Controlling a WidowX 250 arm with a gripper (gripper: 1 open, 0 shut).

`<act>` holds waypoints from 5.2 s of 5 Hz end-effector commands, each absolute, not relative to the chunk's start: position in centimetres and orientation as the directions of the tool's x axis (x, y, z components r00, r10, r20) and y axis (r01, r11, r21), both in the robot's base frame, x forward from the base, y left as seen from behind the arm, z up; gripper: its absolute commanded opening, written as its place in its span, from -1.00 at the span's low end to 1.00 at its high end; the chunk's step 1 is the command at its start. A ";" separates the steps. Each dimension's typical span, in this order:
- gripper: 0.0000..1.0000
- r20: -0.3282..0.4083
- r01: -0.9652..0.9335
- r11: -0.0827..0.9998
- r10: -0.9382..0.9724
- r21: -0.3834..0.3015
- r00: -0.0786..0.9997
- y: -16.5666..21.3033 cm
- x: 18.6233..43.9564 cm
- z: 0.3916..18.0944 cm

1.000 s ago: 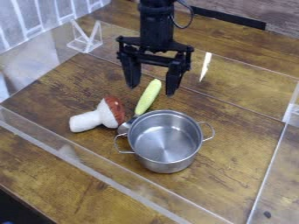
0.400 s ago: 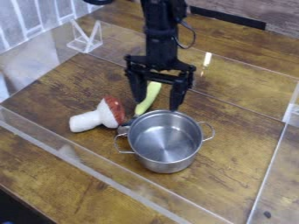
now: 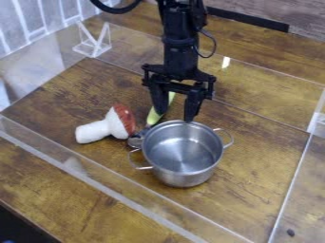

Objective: Move the green spoon to the left

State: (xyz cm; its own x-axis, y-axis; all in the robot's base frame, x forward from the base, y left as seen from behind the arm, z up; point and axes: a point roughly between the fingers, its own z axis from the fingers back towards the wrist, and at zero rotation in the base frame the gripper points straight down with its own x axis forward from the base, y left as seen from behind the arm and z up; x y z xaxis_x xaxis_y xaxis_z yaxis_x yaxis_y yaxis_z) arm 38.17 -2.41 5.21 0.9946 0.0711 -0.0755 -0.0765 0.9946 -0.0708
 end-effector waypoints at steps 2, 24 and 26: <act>1.00 -0.035 -0.036 0.993 0.032 -0.110 0.999 -2.4 40.3 5.6; -1.00 0.097 -0.215 0.925 0.256 -0.313 0.962 14.0 32.9 12.7; -1.00 0.115 -0.234 0.917 0.283 -0.322 0.952 13.8 33.0 12.6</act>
